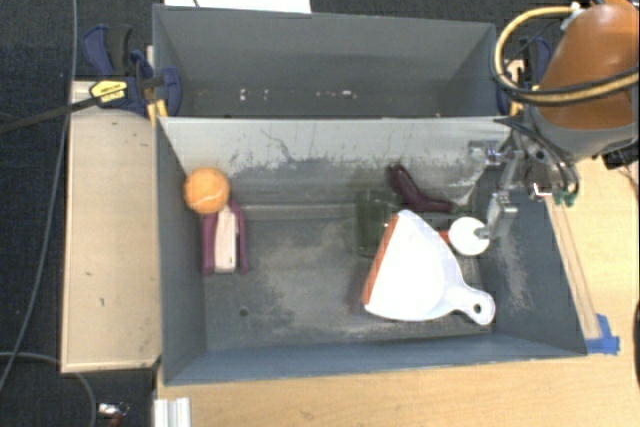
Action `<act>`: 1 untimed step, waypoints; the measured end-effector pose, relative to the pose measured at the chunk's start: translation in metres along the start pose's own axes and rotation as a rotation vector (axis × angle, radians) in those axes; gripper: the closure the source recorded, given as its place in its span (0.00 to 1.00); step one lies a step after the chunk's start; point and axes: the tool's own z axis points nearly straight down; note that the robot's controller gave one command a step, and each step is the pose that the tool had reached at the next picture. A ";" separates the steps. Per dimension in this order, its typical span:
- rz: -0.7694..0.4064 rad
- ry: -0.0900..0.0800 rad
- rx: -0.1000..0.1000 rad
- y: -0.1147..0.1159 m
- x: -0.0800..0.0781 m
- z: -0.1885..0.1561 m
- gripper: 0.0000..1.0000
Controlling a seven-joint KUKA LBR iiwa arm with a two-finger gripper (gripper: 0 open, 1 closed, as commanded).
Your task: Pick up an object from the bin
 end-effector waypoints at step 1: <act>-0.004 -0.007 0.001 0.001 -0.001 -0.005 0.00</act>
Offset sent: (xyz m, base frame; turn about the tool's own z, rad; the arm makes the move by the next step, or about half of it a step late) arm -0.1110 0.0006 -0.1249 -0.2161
